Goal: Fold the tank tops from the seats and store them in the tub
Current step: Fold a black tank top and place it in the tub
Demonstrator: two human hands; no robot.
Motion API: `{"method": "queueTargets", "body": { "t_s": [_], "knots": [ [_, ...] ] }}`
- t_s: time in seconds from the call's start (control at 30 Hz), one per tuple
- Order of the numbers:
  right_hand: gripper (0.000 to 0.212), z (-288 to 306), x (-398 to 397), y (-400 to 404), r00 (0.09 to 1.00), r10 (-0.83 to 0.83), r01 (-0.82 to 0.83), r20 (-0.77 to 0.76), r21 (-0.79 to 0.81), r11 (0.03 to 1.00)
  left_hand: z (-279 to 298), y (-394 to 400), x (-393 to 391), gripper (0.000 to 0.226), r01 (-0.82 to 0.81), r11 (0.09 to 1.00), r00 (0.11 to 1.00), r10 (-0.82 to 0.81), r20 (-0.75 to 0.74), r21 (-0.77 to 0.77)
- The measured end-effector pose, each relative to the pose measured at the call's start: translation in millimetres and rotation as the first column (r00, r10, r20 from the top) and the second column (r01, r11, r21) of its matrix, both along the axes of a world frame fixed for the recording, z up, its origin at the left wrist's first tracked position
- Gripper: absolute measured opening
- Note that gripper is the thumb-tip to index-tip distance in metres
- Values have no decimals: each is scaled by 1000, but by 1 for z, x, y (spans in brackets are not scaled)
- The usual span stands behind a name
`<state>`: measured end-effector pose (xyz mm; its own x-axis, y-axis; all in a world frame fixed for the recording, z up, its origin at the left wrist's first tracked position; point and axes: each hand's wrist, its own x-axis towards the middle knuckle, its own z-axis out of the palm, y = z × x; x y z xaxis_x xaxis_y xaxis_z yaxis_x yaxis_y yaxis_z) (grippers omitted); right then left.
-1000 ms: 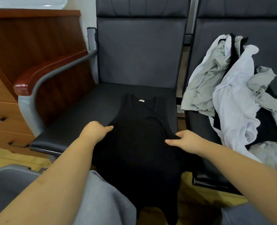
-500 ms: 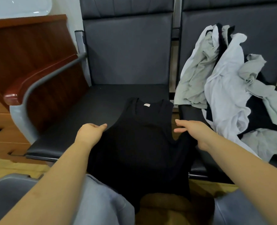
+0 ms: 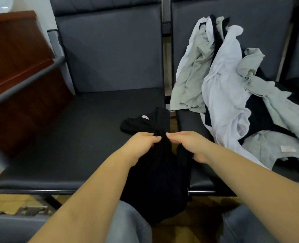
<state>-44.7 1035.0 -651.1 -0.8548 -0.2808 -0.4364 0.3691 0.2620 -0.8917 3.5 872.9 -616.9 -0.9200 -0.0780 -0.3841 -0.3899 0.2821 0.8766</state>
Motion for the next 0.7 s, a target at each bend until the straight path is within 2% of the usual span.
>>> {"method": "queueTargets", "body": {
  "t_s": [0.1,0.2,0.27,0.33,0.43,0.5,0.57,0.63,0.7],
  "knots": [
    [47,0,0,1,998,-26,29,52,-52,998,-5,16,1,25,230,973,973,-230,2,-27],
    [46,2,1,2,996,-25,32,88,-78,996,-2,16,6,41,338,941,941,-337,34,-33],
    [53,1,1,2,993,8,1,117,-80,997,0,14,10,47,366,930,930,-364,50,-29],
    [44,3,3,2,995,-2,11,103,-90,996,2,10,14,49,383,922,924,-381,43,-63],
    [35,6,3,1,988,-144,153,63,-173,973,5,-5,17,34,322,946,946,-323,-11,-46],
    [37,5,-3,6,969,-237,247,71,-232,941,8,-21,20,23,251,961,967,-255,-26,-117],
    [59,5,-10,11,951,-300,309,76,-226,924,7,-42,23,21,211,933,975,-222,-5,-291],
    [97,2,-15,14,935,-346,354,73,-193,915,8,-59,27,32,224,894,974,-218,59,-389],
    [106,0,-18,16,928,-367,371,59,-201,907,7,-72,31,40,218,892,976,-198,92,-397]
  ]
}}
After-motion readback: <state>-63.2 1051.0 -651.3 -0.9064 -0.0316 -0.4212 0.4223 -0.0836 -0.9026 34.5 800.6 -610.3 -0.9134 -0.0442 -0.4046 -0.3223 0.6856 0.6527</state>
